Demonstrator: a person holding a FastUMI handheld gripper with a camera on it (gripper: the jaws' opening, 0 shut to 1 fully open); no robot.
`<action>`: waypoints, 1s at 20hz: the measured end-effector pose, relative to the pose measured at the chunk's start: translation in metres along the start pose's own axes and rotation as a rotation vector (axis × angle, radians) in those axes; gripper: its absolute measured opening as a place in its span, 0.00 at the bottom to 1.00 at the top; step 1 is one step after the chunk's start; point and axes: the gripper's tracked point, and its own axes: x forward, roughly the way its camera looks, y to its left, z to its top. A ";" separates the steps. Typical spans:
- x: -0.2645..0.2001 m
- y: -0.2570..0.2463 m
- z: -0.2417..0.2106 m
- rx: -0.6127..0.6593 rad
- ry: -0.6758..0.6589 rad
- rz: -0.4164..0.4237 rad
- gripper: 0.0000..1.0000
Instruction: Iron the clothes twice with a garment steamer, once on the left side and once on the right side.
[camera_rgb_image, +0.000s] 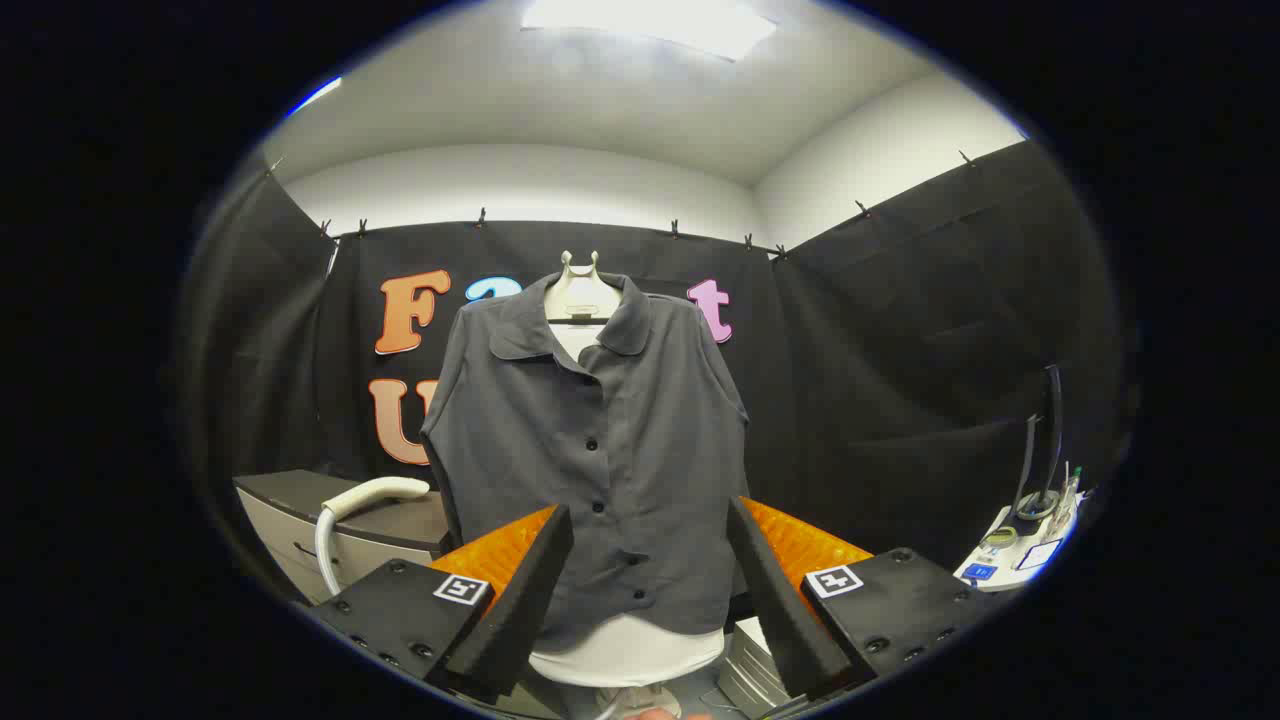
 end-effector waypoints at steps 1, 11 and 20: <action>0.000 -0.002 0.000 -0.002 0.000 -0.007 0.99; 0.003 -0.001 -0.001 0.001 -0.010 -0.012 0.99; 0.007 -0.001 -0.007 0.002 0.000 -0.009 0.99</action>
